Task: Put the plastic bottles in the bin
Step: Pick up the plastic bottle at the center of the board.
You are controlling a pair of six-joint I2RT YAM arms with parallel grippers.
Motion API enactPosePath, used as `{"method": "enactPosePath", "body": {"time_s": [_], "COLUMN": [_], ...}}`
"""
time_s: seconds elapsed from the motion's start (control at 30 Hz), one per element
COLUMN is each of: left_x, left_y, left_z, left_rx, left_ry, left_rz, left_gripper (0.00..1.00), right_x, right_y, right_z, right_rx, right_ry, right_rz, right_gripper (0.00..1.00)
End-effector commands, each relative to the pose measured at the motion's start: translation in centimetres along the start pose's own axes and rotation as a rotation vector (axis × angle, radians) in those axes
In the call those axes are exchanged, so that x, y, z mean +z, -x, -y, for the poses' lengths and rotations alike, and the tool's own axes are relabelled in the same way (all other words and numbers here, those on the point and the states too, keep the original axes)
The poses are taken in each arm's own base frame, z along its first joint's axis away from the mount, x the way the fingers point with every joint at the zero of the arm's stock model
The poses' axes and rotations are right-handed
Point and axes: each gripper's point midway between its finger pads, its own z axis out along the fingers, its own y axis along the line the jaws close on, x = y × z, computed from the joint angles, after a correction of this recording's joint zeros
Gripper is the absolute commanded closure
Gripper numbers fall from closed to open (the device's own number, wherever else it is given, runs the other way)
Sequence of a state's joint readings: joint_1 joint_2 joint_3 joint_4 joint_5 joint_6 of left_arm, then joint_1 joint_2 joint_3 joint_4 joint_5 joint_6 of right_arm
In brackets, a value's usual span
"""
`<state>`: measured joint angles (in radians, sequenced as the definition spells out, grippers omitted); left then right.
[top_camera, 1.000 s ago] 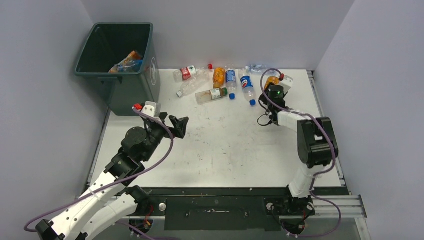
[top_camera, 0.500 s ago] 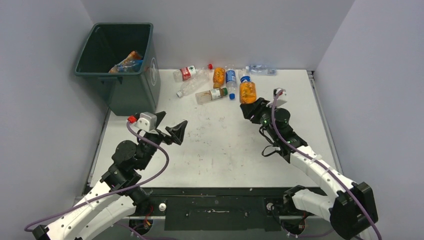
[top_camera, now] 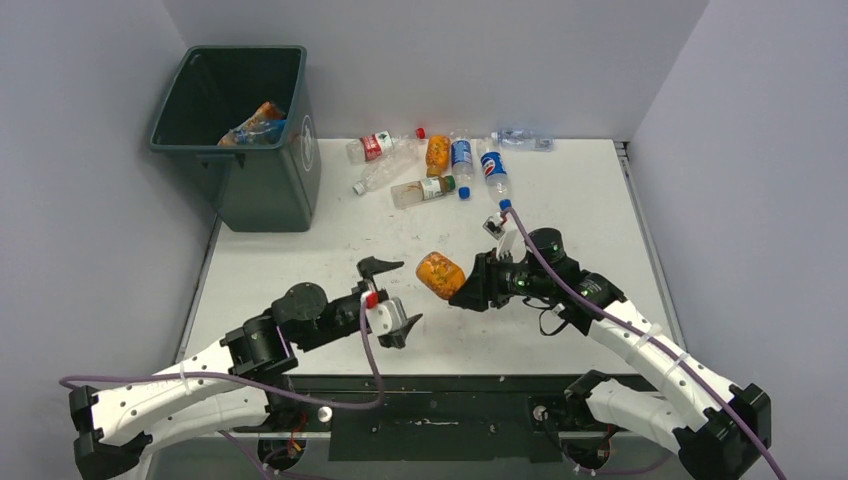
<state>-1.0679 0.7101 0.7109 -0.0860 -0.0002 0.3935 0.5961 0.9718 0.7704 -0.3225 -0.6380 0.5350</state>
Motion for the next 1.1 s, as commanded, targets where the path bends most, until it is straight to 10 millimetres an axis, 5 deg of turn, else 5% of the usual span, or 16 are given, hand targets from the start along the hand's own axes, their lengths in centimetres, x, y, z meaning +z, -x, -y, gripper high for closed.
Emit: {"method": "enactPosePath", "body": {"time_s": [0.0,0.27,0.57,0.73,0.9,0.97,1.0,1.07], "left_x": [-1.1,0.4,1.5,1.6,1.8,1.8,1.8,1.7], "left_y": [-0.7,-3.9,-5.1,-4.1,-4.3,-4.0,-3.9,-3.3], "left_z": [0.1,1.1,2.6,3.4,3.7,3.7,3.8,3.7], "left_rx": [0.336,0.633,0.655,0.596,0.581,0.574,0.564,0.532], "left_ry": [-0.023,-0.123,-0.185,-0.205,-0.211,-0.21,-0.208,-0.195], "left_rz": [-0.034,-0.19,-0.217,-0.165,-0.16,-0.146,-0.138,-0.118], "left_gripper": [0.04,0.04,0.01,0.19,0.51,0.57,0.58,0.61], "right_x": [-1.3,-0.2,-0.2,-0.2,-0.3,-0.3,-0.3,-0.4], "right_y": [-1.5,-3.1,-2.9,-2.7,-2.4,-2.3,-2.1,-1.7], "right_z": [-3.5,-5.0,-6.5,-7.1,-7.6,-7.7,-7.8,-8.0], "right_rx": [-0.046,-0.075,-0.106,-0.114,-0.122,-0.123,-0.125,-0.132], "right_ry": [0.139,0.177,0.194,0.206,0.217,0.217,0.219,0.215], "right_rz": [-0.109,-0.174,-0.155,-0.148,-0.135,-0.128,-0.123,-0.105], "right_gripper": [0.95,0.95,0.95,0.95,0.95,0.95,0.88,0.44]}}
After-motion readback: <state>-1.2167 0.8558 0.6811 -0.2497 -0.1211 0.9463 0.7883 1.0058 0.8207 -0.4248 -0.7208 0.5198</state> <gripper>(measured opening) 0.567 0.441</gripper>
